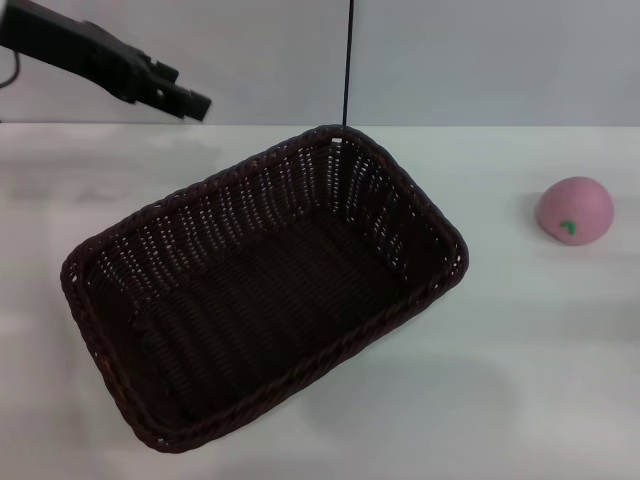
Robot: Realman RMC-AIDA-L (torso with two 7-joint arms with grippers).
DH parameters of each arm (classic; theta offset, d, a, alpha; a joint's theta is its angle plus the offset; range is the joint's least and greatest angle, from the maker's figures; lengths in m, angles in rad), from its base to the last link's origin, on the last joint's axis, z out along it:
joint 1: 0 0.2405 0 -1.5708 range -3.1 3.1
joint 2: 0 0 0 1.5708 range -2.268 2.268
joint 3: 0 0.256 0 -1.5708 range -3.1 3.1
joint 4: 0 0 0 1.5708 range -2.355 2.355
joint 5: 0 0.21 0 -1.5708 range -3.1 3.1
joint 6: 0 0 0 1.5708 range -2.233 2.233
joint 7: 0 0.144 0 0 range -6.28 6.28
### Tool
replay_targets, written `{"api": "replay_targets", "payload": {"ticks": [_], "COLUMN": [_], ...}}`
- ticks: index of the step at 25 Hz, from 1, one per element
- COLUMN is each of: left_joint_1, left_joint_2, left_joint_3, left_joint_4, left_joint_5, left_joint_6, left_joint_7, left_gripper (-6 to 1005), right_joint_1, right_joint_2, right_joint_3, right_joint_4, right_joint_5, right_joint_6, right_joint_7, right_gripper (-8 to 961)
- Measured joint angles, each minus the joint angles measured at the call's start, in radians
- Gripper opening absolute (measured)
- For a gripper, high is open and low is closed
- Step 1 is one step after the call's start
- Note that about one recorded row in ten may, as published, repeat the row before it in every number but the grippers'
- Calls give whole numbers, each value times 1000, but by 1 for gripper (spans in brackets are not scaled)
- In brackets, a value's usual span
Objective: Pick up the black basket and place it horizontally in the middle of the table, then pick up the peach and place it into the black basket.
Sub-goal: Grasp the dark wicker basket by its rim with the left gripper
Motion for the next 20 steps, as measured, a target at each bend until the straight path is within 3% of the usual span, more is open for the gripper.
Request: {"api": "replay_targets", "payload": {"ticks": [5, 7, 12, 20], "left_joint_1": [-55, -68, -85, -64], "left_joint_2": [-80, -111, -145, -154], "left_joint_3": [17, 28, 49, 109], "left_joint_4": [47, 60, 60, 47], "left_joint_5": [197, 255, 315, 341], "left_joint_6": [5, -2, -15, -39], "left_joint_7": [-9, -14, -16, -43], "left_gripper": [686, 739, 844, 837], "right_joint_1": [2, 3, 3, 5], "right_joint_2": [1, 1, 1, 1], "right_joint_3": [0, 0, 1, 7], "right_joint_4": [9, 11, 13, 13], "right_joint_5": [0, 0, 0, 0], "right_joint_6": [15, 16, 18, 26], "right_joint_7": [0, 0, 0, 0], "right_gripper": [471, 471, 471, 470]}}
